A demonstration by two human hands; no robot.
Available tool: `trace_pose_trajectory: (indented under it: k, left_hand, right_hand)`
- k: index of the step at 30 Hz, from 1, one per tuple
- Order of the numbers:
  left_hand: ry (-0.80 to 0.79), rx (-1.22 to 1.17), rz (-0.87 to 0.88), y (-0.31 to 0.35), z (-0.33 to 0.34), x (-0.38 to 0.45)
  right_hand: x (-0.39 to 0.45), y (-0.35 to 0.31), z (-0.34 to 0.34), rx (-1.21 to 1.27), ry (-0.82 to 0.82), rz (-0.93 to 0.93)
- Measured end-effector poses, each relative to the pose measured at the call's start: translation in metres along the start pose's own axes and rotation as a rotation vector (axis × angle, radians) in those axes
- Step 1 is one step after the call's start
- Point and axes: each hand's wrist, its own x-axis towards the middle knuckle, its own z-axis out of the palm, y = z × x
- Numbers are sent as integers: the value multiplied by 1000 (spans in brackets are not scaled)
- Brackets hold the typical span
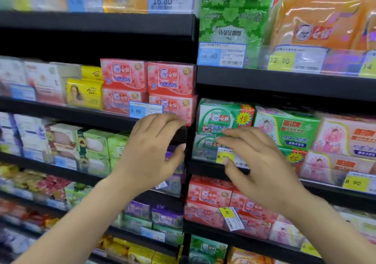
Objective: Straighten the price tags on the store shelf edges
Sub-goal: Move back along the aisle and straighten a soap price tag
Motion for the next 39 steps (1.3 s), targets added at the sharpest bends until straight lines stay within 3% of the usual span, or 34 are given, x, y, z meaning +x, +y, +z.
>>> trace_pose_trajectory:
  k: [11, 23, 39]
  left_hand:
    - [-104, 249, -181, -26, -54, -13]
    - [-224, 368, -329, -49, -110, -55]
    - [-250, 425, -341, -179, -215, -138]
  right_hand:
    - [60, -18, 22, 166, 84, -208]
    - [87, -67, 63, 296, 29, -282]
    - [160, -220, 138, 274, 43, -324]
